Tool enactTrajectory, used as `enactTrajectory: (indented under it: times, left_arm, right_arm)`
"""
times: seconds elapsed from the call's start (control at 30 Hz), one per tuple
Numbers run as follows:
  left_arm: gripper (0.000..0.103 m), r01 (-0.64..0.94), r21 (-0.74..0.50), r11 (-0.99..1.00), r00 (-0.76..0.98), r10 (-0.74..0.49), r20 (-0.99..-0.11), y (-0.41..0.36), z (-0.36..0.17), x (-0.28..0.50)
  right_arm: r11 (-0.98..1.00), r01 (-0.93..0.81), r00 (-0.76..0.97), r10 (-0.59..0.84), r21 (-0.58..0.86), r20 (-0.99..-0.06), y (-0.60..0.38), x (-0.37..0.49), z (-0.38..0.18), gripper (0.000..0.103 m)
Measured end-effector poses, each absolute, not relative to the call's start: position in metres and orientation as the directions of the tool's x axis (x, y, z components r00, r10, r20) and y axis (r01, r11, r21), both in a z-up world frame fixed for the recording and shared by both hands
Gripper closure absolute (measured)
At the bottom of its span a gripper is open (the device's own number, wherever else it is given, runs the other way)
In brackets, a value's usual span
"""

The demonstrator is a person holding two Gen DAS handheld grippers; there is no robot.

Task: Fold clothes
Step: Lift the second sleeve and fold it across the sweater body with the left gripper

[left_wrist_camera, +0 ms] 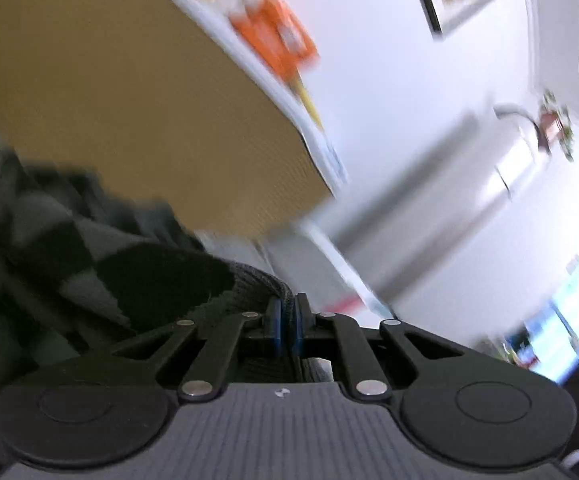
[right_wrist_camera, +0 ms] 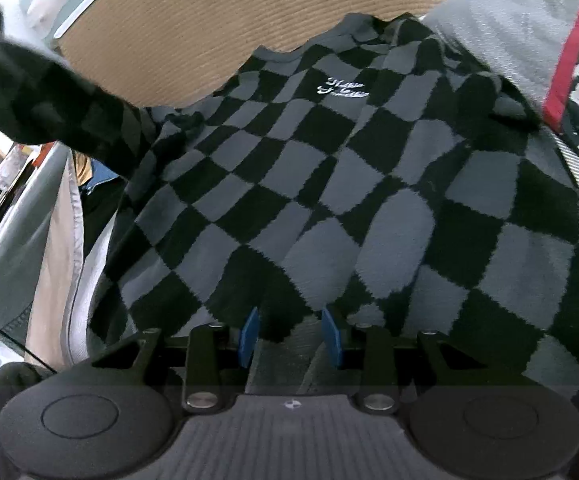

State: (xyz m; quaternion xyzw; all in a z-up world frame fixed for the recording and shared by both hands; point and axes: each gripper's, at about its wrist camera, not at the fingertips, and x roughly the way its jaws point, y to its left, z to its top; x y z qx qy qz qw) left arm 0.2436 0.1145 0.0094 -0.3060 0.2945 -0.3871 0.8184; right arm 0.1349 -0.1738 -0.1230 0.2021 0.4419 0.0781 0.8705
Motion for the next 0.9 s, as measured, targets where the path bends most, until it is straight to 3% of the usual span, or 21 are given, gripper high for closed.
enactTrajectory:
  times: [0.2, 0.43, 0.67, 0.9]
  left_arm:
    - [0.096, 0.442, -0.773, 0.455, 0.37, -0.877, -0.305, 0.035, -0.058, 0.25]
    - [0.096, 0.474, -0.702, 0.532, 0.273, -0.846, -0.458, -0.007, -0.102, 0.259]
    - [0.096, 0.532, -0.664, 0.526, 0.274, -0.849, -0.453, -0.016, -0.103, 0.239]
    - [0.096, 0.579, -0.553, 0.599, 0.289, -0.785, -0.548, -0.04, -0.115, 0.24]
  right_arm:
    - [0.901, 0.113, 0.612, 0.269, 0.419, -0.744, -0.194, 0.132, -0.123, 0.064]
    - [0.888, 0.22, 0.593, 0.206, 0.403, -0.779, -0.223, 0.126, -0.134, 0.064]
    - [0.897, 0.236, 0.604, 0.165, 0.374, -0.779, -0.232, 0.118, -0.134, 0.064]
    - [0.919, 0.209, 0.623, 0.138, 0.334, -0.77, -0.227, 0.121, -0.128, 0.064]
